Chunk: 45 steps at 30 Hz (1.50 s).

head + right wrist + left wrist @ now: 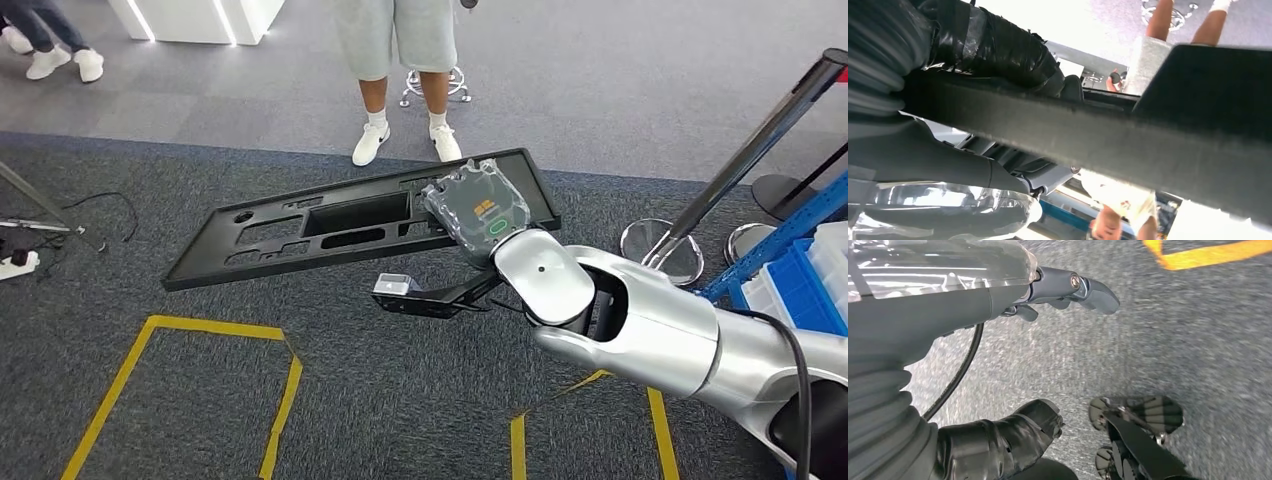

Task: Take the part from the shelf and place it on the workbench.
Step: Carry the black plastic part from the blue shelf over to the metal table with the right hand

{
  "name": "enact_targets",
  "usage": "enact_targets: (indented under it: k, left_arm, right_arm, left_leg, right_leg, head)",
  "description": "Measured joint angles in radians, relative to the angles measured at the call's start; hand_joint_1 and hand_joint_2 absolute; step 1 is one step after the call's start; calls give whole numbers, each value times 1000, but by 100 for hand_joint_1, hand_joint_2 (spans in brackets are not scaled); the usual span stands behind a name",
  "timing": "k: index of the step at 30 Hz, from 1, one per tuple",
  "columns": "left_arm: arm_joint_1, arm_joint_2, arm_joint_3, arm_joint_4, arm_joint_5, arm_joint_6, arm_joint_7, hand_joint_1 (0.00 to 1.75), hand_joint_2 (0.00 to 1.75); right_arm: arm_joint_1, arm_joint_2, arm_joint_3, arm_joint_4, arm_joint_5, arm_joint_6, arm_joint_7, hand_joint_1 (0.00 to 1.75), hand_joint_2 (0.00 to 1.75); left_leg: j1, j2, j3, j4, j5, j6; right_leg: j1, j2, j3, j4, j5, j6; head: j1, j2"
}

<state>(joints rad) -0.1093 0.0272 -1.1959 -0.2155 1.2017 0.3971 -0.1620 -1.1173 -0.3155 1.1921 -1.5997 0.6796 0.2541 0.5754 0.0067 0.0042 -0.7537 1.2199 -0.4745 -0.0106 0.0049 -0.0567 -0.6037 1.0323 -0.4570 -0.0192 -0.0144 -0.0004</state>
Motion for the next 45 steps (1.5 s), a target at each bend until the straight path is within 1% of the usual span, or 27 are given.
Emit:
enact_targets:
  k: [3,4,6,7,9,10,12,13,14,15,17,19,21,23,25,26,28,29,31,32,34,35,37,39,41,43,45]
  left_arm:
    - [0,2,0,0,2,2,2,0,175]
    - [0,3,0,0,2,2,3,0,175]
    - [2,3,0,0,3,3,4,0,175]
    - [3,3,0,0,3,3,2,0,175]
    - [4,1,0,0,5,3,-1,0,175]
    - [4,0,0,0,7,3,-3,0,175]
    - [2,0,0,0,10,3,-5,0,175]
    - [1,0,0,0,10,3,-5,0,175]
    - [1,0,0,0,10,3,-5,0,175]
    - [2,-1,0,0,11,3,-5,0,175]
    - [2,-1,0,0,11,3,-6,0,175]
    - [1,-1,0,0,11,3,-6,0,175]
    - [1,-1,0,0,11,4,-7,0,175]
    - [4,-3,0,0,12,4,-7,0,175]
    - [3,-5,1,0,16,6,-7,0,175]
    - [2,-5,1,0,19,7,-6,0,175]
    - [0,-5,1,0,23,9,-4,0,175]
    - [1,-5,1,0,24,10,-2,0,175]
    - [3,-5,2,0,27,11,0,0,175]
    - [3,-5,2,0,28,12,1,0,175]
    - [1,-2,3,1,30,13,1,0,175]
    - [-1,-1,3,1,32,14,0,0,175]
    - [0,1,4,1,33,15,-2,0,175]
    - [2,1,4,1,35,15,-5,0,175]
    - [1,1,4,1,35,15,-8,0,175]
    - [-2,1,4,1,35,16,-8,0,175]
    - [-3,1,4,1,35,16,-8,0,175]
  right_arm:
    - [-55,-3,3,0,-48,60,40,175,175]
    - [-74,-5,5,1,-68,77,51,175,175]
    - [-107,-8,13,6,-102,106,61,175,175]
    - [-123,-9,18,11,-115,119,63,175,175]
    - [-154,-14,28,27,-134,135,65,175,175]
    - [-164,-17,31,34,-140,138,66,175,175]
    - [-173,-23,35,46,-146,138,66,175,175]
    - [-174,-25,36,51,-147,138,66,175,175]
    - [-176,-27,39,56,-148,138,66,175,175]
    - [-178,-28,42,59,-148,138,66,175,175]
    - [-184,-31,46,65,-148,138,66,175,175]
    - [-193,-34,47,70,-148,138,66,175,175]
    - [-198,-35,49,73,-148,139,66,175,175]
    - [-203,-36,51,77,-146,150,66,175,175]
    - [-215,-36,53,84,-141,171,66,175,175]
    - [-222,-37,53,87,-139,181,66,175,175]
    - [-228,-37,53,93,-135,197,67,175,175]
    - [-229,-37,53,95,-134,201,67,175,175]
    - [-231,-37,53,97,-134,205,67,175,175]
    - [-233,-38,53,98,-134,205,67,175,175]
    - [-236,-41,54,99,-134,202,67,175,175]
    - [-237,-42,55,100,-134,198,67,175,175]
    - [-235,-45,58,101,-134,191,67,175,175]
    - [-233,-48,59,101,-134,181,67,175,175]
    - [-231,-52,60,101,-134,170,67,175,175]
    - [-229,-55,64,101,-137,165,67,175,175]
    - [-225,-55,69,102,-141,163,67,175,175]
  left_leg:
    - [-29,47,95,-175,46,35]
    - [-35,52,104,-196,47,41]
    - [-35,32,108,-209,56,49]
    - [-32,22,112,-220,62,51]
    - [-23,5,121,-239,73,56]
    - [-21,-4,121,-242,76,57]
    - [-16,-27,119,-241,78,59]
    - [-12,-41,118,-238,77,58]
    - [-8,-55,118,-233,75,56]
    - [-3,-69,117,-225,72,51]
    - [5,-95,109,-203,61,35]
    - [11,-120,90,-184,57,20]
    - [15,-145,76,-180,63,8]
    - [12,-114,63,-162,52,-1]
    - [8,-45,21,-73,6,-6]
    - [7,-22,-9,-9,-23,-6]
    - [7,-10,-54,88,-52,-2]
    - [4,-9,-53,90,-43,4]
    - [-8,7,4,-14,15,22]
    - [-20,34,43,-83,37,33]
    - [-43,78,91,-177,55,50]
    - [-50,84,97,-191,52,54]
    - [-49,59,100,-208,60,59]
    - [-41,38,111,-226,69,65]
    - [-35,16,116,-232,73,69]
    - [-32,-13,116,-229,73,70]
    - [-25,-46,115,-219,70,65]
  right_leg:
    - [7,-31,-2,-1,-1,1]
    - [8,-42,-3,-2,-1,3]
    - [10,-61,-1,-5,-3,7]
    - [8,-52,-2,0,-10,10]
    - [5,1,-28,60,-52,16]
    - [2,34,-54,120,-82,19]
    - [-3,60,-111,241,-126,26]
    - [-8,62,-125,267,-124,31]
    - [-14,63,-122,256,-103,37]
    - [-21,67,-102,210,-67,44]
    - [-37,106,-46,90,-8,60]
    - [-43,141,-20,33,0,63]
    - [-40,127,-19,29,-8,52]
    - [-39,101,-14,24,-5,37]
    - [-34,77,-11,19,-2,26]
    - [-31,64,-11,18,-2,22]
    - [-23,37,-9,19,-4,18]
    - [-19,24,-8,19,-5,16]
    - [-14,1,-4,18,-9,13]
    - [-12,-10,-2,17,-10,13]
    - [-8,-31,0,13,-12,16]
    - [-7,-42,1,10,-12,18]
    - [-7,-54,3,8,-16,24]
    - [-10,-13,-10,42,-42,29]
    - [-14,41,-62,150,-95,32]
    - [-18,55,-119,259,-127,39]
    - [-26,58,-118,241,-89,49]
  head:
    - [0,0]
    - [0,0]
    - [0,0]
    - [0,0]
    - [0,0]
    - [0,0]
    - [0,0]
    - [0,0]
    - [0,0]
    - [0,0]
    - [1,0]
    - [1,0]
    - [0,0]
    - [-4,0]
    - [-12,0]
    - [-17,0]
    - [-18,0]
    - [-18,0]
    - [-18,0]
    - [-18,0]
    - [-18,0]
    - [-18,0]
    - [-17,0]
    - [-17,0]
    - [-16,0]
    - [-15,0]
    - [-15,0]
